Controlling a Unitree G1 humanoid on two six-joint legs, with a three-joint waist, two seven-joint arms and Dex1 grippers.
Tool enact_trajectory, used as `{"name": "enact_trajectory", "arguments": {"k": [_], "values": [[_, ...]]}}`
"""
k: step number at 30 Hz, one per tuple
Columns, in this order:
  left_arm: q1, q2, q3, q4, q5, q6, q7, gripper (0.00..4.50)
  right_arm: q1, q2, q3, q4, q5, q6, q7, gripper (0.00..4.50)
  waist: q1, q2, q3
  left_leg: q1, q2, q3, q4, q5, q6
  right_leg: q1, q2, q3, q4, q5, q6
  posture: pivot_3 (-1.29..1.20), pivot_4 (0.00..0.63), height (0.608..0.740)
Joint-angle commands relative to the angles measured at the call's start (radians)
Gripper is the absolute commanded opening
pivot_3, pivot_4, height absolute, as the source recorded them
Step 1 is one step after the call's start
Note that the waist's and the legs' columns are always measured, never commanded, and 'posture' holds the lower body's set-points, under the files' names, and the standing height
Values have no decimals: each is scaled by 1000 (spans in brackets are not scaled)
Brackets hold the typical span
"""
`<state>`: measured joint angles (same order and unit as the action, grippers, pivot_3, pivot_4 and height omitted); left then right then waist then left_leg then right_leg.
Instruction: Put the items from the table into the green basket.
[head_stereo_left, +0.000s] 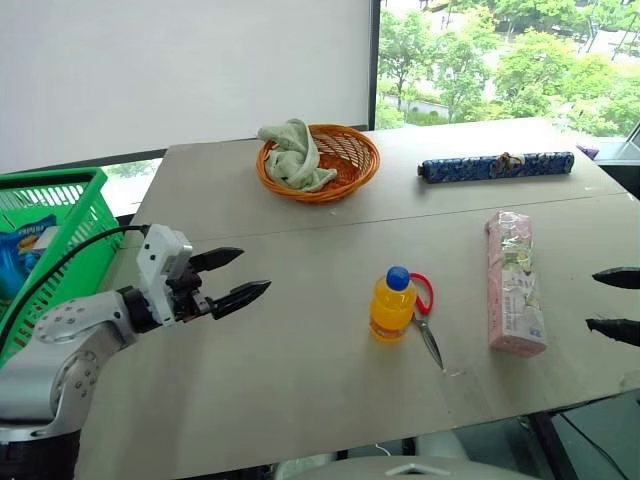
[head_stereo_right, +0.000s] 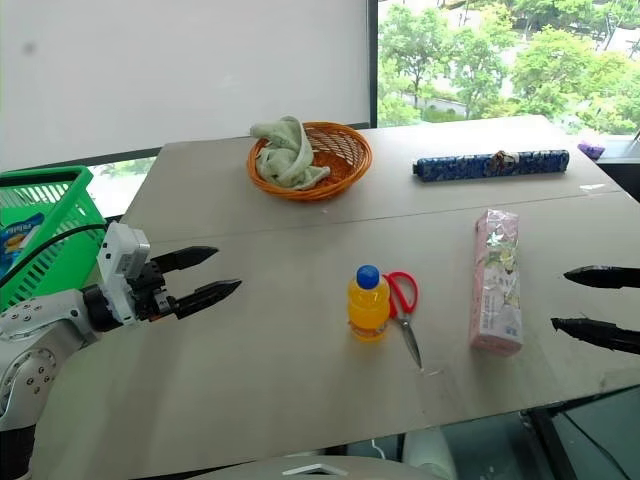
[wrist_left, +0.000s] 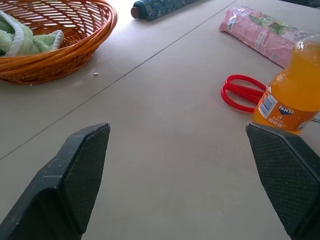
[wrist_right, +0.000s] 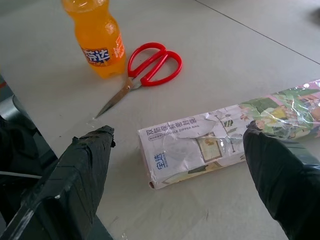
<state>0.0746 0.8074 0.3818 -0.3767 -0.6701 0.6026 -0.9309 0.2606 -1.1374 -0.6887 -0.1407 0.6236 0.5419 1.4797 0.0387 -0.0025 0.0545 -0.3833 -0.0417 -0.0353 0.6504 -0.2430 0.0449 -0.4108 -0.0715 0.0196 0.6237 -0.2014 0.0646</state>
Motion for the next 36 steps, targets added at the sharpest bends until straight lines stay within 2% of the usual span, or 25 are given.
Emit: {"name": "enact_trajectory", "arguments": {"k": [1,8,11,18,26,36], "values": [[-31,12,-11,-19,-23,11,-6,4500,-14,27,-81,-33,37,4,-15,4422,0,0,0,0,0,0,0,0,0,0,0,0,0,0,0,11,0,740],[-58,-33,-61,-95,-56,4,16,4500,-48,83,-127,-98,121,25,-61,4422,-2,-1,0,0,1,1,0,0,0,0,1,0,0,0,0,2,0,740],[-16,-13,-104,-188,-108,48,-29,4500,-96,74,-122,-244,282,115,-97,4422,-11,0,-1,1,1,2,0,0,0,0,1,2,1,1,-1,-15,0,740],[58,15,-194,-214,-26,-43,-116,4500,-47,107,-82,-423,343,132,-105,4422,-23,-4,1,1,2,2,0,0,0,0,2,1,1,0,-1,-22,18,740],[-123,-19,-407,-59,116,-168,-215,4500,-75,99,1,-450,355,121,-113,4422,-24,-7,4,2,4,4,3,-1,-1,0,1,2,1,0,-1,-20,29,740],[-328,-120,-587,30,189,-68,-159,4500,-47,89,-4,-493,350,123,-94,4422,-26,-11,9,1,6,3,2,0,4,0,4,1,1,1,-1,-81,40,740]]}}
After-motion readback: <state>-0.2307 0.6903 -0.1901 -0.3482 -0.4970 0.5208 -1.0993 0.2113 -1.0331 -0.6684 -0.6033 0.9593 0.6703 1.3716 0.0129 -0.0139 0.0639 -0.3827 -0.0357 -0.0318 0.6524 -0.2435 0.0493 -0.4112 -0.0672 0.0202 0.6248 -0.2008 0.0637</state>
